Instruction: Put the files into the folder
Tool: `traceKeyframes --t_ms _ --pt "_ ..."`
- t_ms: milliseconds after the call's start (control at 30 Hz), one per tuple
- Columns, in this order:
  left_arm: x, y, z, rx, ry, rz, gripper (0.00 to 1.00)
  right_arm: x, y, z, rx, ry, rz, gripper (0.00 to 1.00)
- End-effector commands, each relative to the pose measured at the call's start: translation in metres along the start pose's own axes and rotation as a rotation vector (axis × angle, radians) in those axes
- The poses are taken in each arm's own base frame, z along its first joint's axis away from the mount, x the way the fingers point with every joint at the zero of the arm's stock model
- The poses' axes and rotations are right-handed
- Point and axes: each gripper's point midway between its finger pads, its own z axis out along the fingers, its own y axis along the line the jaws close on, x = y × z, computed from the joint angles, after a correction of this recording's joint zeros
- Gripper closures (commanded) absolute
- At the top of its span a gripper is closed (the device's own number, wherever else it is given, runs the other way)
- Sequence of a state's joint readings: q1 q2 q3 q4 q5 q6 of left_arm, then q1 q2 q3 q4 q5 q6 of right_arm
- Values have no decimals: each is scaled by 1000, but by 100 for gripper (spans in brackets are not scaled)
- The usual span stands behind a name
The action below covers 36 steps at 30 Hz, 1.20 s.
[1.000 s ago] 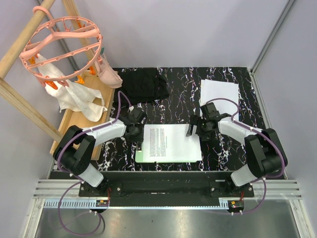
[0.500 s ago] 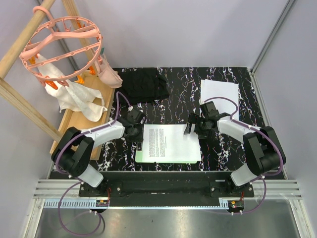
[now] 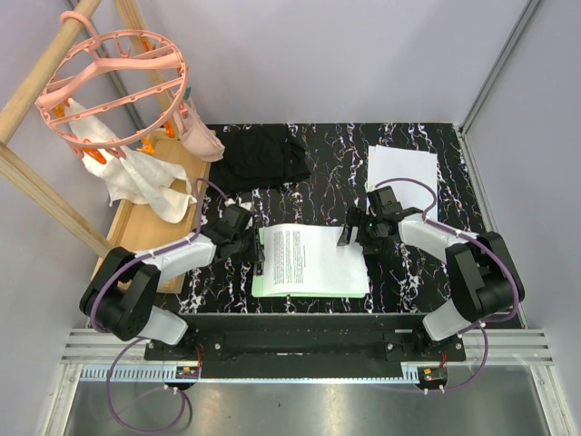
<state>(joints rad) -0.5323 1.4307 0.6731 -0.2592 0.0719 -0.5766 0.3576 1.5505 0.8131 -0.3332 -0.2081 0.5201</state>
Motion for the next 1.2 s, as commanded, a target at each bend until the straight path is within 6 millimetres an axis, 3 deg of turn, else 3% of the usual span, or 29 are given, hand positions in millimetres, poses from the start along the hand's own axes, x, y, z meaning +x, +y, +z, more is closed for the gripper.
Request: traceKeyframes --t_ms 0,133,233,400,433,633,733,900,1000,1033,1167 --pt "-8 -17 -3 102 -42 -47 100 28 -28 3 107 90 32 10" --pt "-8 -16 -4 98 -52 -57 100 27 -39 -2 167 78 14 10" --pt "-8 -13 -3 82 -53 -66 100 27 -36 -5 159 85 5 9" --pt "-3 -8 3 53 -35 -89 100 5 1 -29 29 11 -15 3" --pt "-3 -7 3 48 -32 -92 100 -8 9 -39 10 -33 -26 1" --pt "-3 -9 6 46 -24 -91 100 -44 36 -71 9 -132 -77 0" --pt "-5 -10 6 34 -20 -87 100 -42 48 -66 25 -126 -104 0" --pt "-6 -14 9 28 -9 -83 100 -20 108 -40 -133 -73 -151 6" --pt "-5 -13 10 20 2 -87 100 -11 105 -36 -51 -63 -169 8" --pt "-7 -13 9 18 -6 -85 100 -15 85 -40 54 -92 -174 8" --pt "-7 -13 7 15 -9 -79 100 -23 48 -59 218 -170 -236 0"
